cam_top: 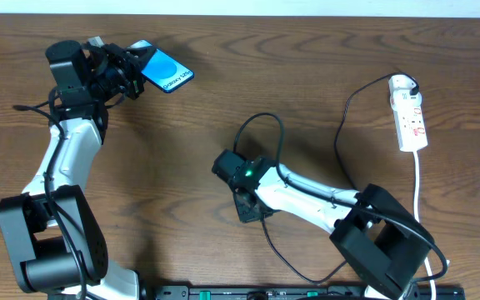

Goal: Plug charger to phone and switch on socket
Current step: 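Lift the cable plug and carry it toward the phone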

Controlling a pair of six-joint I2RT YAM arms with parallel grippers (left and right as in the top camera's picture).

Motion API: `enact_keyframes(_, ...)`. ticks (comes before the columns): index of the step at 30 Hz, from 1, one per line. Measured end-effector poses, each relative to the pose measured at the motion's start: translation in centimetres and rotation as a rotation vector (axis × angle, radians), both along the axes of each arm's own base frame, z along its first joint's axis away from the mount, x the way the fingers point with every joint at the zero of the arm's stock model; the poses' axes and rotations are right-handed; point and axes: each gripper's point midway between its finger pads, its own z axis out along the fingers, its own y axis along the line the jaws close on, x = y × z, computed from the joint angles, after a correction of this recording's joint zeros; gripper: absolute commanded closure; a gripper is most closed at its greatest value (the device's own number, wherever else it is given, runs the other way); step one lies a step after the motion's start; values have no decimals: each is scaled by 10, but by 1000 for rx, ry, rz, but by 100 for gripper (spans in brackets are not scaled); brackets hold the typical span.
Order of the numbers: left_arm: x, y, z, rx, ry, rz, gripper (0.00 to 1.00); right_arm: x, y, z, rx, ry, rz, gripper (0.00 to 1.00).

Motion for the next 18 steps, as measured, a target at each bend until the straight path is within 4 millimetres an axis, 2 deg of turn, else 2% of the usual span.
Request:
enact_keyframes(5,-1,-1,0,-2,0,-6,93,18,-15,0,14,13,-66,99)
enact_keyframes(11,-1,-1,0,-3,-1,-7,92,48,-32,2,75,18,-95,99)
enact_keyframes(15,-1,-1,1,-4,-1,-9,92,66,-30,5,167,34,-66,99)
enact_keyframes(18,-1,-1,1,-4,-1,-9,93,81,-20,16,280,40,-31,99)
